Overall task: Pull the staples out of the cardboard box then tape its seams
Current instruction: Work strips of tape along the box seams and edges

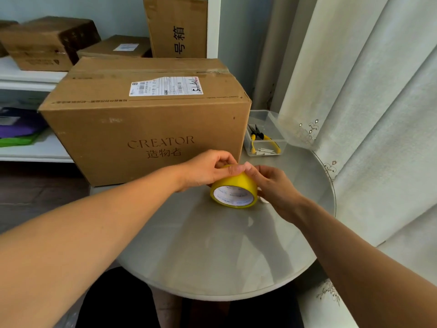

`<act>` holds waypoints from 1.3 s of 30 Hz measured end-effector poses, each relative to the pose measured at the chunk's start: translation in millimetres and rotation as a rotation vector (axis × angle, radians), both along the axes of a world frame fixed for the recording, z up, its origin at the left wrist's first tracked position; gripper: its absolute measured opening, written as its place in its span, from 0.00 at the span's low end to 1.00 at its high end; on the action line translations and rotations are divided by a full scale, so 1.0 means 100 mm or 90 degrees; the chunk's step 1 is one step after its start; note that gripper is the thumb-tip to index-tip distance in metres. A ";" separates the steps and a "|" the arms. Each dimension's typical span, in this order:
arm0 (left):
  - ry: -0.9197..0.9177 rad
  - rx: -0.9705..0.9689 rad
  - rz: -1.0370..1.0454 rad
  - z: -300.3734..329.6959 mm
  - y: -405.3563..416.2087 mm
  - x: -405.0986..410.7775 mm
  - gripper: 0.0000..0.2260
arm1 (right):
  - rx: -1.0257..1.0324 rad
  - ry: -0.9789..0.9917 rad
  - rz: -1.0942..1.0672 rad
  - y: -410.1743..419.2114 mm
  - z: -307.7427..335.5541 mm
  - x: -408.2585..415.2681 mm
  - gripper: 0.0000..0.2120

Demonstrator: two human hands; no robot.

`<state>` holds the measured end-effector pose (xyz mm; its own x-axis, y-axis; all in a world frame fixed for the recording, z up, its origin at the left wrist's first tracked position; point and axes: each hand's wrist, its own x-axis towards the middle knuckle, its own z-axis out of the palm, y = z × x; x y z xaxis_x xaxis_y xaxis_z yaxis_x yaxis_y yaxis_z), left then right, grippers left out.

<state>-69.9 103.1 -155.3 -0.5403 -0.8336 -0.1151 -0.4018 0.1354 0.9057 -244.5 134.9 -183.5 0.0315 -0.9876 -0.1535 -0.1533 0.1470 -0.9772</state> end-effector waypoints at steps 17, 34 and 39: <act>-0.001 0.100 0.143 -0.11 0.03 -0.03 0.22 | 0.170 -0.124 0.051 0.01 0.10 0.10 0.05; 0.164 0.368 0.183 -0.07 0.03 -0.06 0.20 | 0.176 -0.252 0.027 -0.02 0.16 0.18 0.31; 0.033 0.145 0.167 -0.03 0.06 -0.08 0.16 | 0.200 -0.169 0.037 -0.01 0.20 0.17 0.18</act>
